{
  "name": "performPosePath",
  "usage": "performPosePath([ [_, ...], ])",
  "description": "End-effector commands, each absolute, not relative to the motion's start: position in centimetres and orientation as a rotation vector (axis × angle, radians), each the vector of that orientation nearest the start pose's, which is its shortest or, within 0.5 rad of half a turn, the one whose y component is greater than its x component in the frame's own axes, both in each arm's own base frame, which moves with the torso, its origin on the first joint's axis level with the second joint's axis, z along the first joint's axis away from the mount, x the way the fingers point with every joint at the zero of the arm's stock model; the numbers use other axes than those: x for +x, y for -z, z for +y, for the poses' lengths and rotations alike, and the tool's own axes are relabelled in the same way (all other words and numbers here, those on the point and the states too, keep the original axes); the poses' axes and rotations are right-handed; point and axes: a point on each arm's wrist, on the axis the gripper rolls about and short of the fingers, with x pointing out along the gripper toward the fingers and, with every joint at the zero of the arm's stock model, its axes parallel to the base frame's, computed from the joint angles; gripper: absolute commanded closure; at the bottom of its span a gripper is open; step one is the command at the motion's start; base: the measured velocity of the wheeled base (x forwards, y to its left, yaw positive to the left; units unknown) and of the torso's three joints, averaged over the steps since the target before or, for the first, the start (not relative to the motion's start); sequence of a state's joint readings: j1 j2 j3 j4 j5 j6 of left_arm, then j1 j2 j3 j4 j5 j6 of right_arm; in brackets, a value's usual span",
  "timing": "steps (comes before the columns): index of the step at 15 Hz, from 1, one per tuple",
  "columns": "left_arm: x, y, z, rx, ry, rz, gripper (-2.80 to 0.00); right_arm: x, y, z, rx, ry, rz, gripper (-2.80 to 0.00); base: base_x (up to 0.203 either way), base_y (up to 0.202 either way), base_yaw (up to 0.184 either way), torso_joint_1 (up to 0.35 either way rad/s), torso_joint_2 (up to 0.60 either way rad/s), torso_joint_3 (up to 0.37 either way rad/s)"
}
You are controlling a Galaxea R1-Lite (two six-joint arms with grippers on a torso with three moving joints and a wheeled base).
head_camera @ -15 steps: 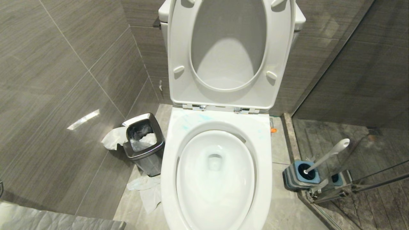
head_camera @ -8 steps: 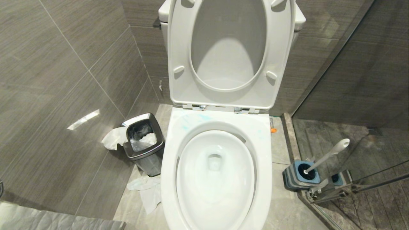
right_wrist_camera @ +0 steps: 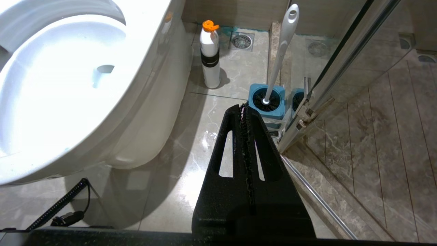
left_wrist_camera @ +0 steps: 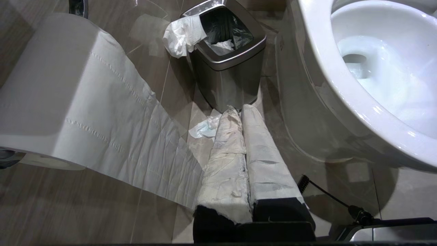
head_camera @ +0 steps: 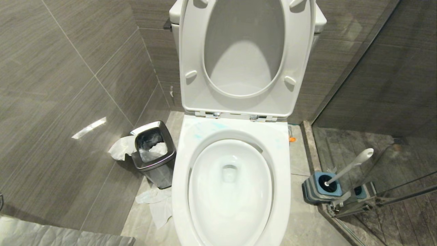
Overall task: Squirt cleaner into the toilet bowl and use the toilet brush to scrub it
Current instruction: Pour in the cleaning agent
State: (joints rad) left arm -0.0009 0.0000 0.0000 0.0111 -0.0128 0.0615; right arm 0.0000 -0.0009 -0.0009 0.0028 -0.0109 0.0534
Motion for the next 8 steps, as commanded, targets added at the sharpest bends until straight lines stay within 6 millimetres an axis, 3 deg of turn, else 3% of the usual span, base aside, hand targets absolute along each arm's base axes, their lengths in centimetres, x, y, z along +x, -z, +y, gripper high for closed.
performPosePath([
  [1, -2.27, -7.42, -0.02, 0.031, 0.011, 0.014, 0.00, -2.29, -7.56, -0.02, 0.054, 0.011, 0.001, 0.00, 0.000, 0.000, 0.000, 0.000, 0.00, 0.000],
  [8, -2.26, -7.45, -0.01, 0.005, 0.008, 0.009, 0.00, -2.28, -7.53, -0.02, 0.054, 0.011, 0.002, 0.00, 0.000, 0.000, 0.000, 0.000, 0.00, 0.000],
])
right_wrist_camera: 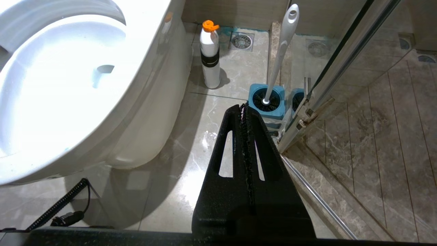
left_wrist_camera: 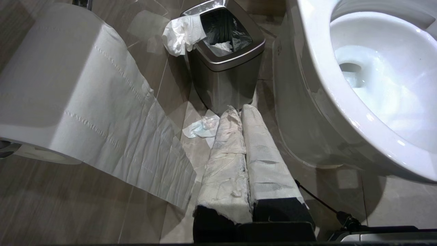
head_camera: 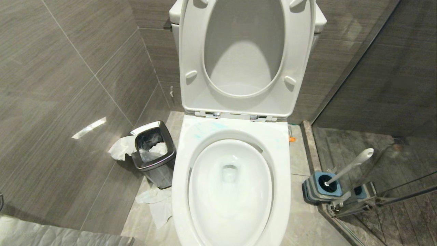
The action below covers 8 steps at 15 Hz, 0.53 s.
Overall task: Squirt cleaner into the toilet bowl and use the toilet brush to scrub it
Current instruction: Pour in the cleaning agent
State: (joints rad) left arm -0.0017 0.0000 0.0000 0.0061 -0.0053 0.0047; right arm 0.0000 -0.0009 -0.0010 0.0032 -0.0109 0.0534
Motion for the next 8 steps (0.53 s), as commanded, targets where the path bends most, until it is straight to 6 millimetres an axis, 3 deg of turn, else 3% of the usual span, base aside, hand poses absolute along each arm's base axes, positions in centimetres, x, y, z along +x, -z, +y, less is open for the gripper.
performPosePath([
  [1, -2.26, -7.45, -0.01, 0.004, 0.008, 0.009, 0.00, -2.29, -7.56, -0.02, 0.054, 0.011, 0.001, 0.00, 0.000, 0.000, 0.000, 0.000, 0.00, 0.000],
  [8, -2.26, -7.45, -0.01, 0.003, 0.005, 0.009, 0.00, -2.29, -7.56, -0.02, 0.054, 0.011, 0.001, 0.00, 0.000, 0.000, 0.000, 0.000, 0.00, 0.000],
])
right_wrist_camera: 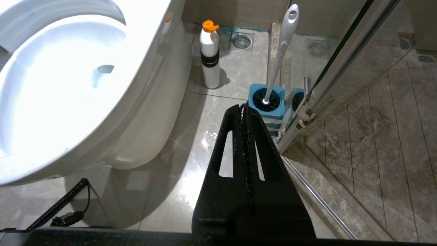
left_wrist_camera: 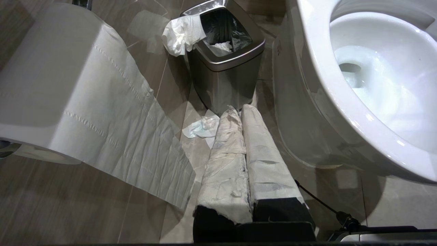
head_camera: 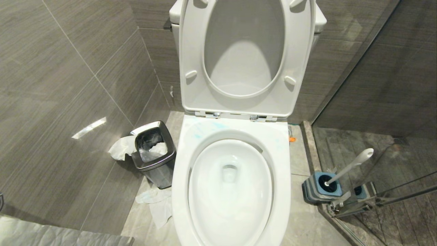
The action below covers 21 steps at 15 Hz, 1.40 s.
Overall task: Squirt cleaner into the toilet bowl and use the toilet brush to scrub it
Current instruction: Pour in the cleaning agent
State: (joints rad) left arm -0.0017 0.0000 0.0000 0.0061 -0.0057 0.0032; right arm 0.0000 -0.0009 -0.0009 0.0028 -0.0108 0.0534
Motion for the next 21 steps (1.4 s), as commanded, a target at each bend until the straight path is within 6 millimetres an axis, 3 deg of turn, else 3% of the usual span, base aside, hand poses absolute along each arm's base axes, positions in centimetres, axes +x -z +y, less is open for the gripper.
performPosePath([
  [1, -2.26, -7.45, -0.01, 0.003, 0.008, 0.009, 0.00, -2.29, -7.54, -0.02, 0.054, 0.011, 0.002, 0.00, 0.000, 0.000, 0.000, 0.000, 0.00, 0.000],
  [21, -2.26, -7.41, -0.01, 0.003, 0.007, 0.009, 0.00, -2.29, -7.56, -0.02, 0.054, 0.011, 0.001, 0.00, 0.000, 0.000, 0.000, 0.000, 0.00, 0.000],
])
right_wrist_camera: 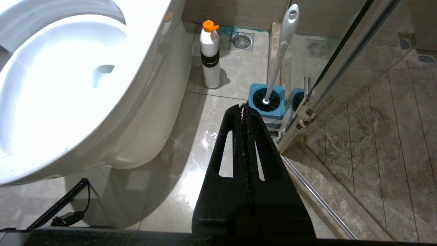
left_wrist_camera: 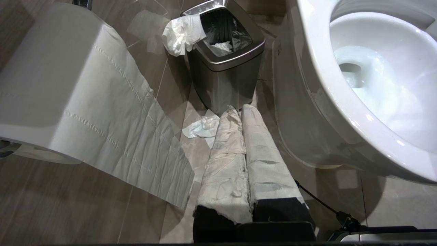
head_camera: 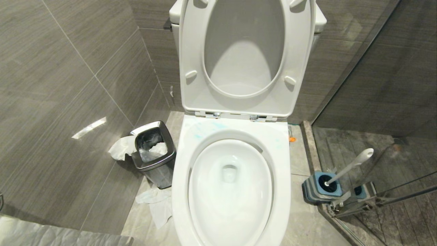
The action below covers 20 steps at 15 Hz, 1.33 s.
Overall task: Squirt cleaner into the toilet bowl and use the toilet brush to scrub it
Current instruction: Pour in the cleaning agent
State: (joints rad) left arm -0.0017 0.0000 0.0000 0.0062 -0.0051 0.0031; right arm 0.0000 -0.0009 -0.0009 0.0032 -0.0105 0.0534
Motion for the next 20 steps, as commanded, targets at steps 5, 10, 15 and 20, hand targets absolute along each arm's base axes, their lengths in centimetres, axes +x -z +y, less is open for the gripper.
performPosePath([
  [5, -2.26, -7.40, -0.01, 0.003, 0.006, 0.009, 0.00, -2.29, -7.55, -0.02, 0.054, 0.011, 0.002, 0.00, 0.000, 0.000, 0.000, 0.000, 0.00, 0.000],
  [10, -2.26, -7.40, -0.01, 0.003, 0.007, 0.009, 0.00, -2.28, -7.52, -0.02, 0.054, 0.011, 0.003, 0.00, 0.000, 0.000, 0.000, 0.000, 0.00, 0.000],
  [15, -2.26, -7.40, -0.01, 0.003, 0.006, 0.009, 0.00, -2.29, -7.55, -0.02, 0.054, 0.011, 0.002, 0.00, 0.000, 0.000, 0.000, 0.000, 0.00, 0.000],
  [20, -2.26, -7.40, -0.01, 0.003, 0.006, 0.009, 0.00, -2.28, -7.53, -0.02, 0.054, 0.011, 0.002, 0.00, 0.000, 0.000, 0.000, 0.000, 0.00, 0.000],
])
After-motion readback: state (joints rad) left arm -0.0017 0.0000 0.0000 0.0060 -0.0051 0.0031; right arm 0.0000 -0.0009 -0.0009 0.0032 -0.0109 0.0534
